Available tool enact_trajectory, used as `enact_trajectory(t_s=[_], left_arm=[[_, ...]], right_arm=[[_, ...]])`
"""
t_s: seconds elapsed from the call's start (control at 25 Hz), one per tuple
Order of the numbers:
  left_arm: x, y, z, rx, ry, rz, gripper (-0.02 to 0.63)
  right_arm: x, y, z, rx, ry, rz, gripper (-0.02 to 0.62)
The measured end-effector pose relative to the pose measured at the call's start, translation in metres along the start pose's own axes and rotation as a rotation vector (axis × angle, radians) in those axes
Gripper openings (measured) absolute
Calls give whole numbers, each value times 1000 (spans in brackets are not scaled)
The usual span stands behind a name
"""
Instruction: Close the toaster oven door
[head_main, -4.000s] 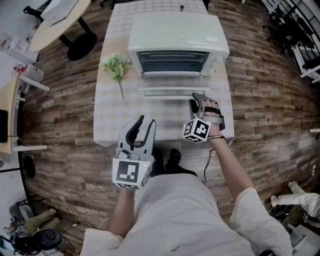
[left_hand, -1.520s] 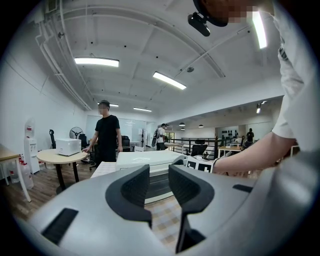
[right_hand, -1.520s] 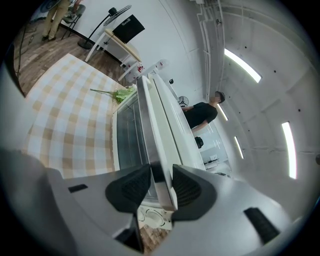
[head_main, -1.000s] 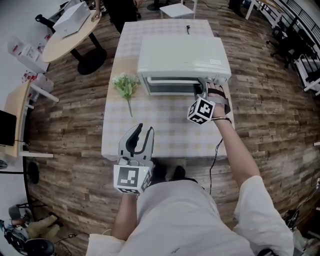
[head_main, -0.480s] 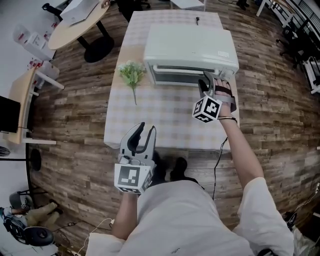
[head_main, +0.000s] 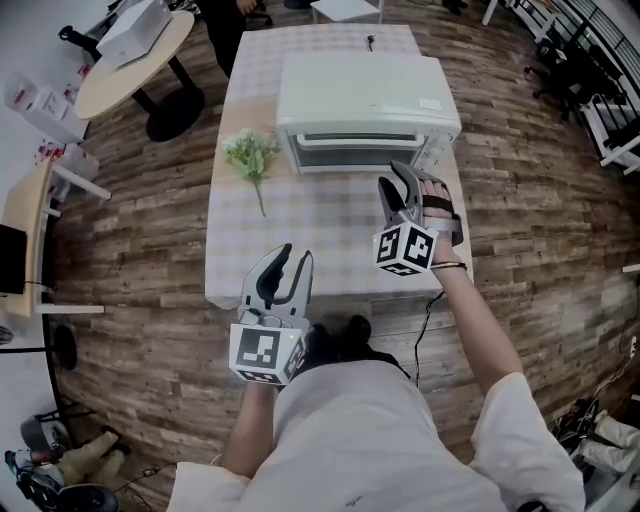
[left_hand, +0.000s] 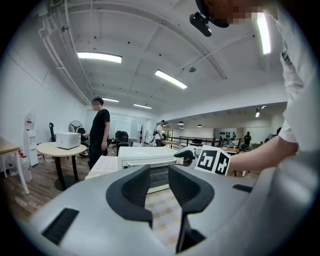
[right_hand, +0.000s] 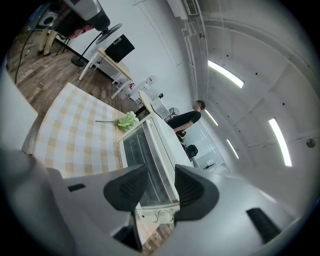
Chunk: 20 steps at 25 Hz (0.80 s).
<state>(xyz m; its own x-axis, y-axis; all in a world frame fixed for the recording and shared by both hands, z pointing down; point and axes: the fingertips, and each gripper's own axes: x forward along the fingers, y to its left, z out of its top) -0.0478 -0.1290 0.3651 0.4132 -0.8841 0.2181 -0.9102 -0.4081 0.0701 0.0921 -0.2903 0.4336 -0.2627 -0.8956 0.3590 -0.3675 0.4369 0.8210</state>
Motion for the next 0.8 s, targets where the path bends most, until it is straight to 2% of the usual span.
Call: enact_trajectory(t_s=[0.4,0.8], left_arm=[[-15,18,8,11,-48,-100,107],[-37,33,1,9,-46,-156,83]], right_arm=[[-74,8,57,183,-41,-14,125],[-140,26,110,520,-136,8,61]])
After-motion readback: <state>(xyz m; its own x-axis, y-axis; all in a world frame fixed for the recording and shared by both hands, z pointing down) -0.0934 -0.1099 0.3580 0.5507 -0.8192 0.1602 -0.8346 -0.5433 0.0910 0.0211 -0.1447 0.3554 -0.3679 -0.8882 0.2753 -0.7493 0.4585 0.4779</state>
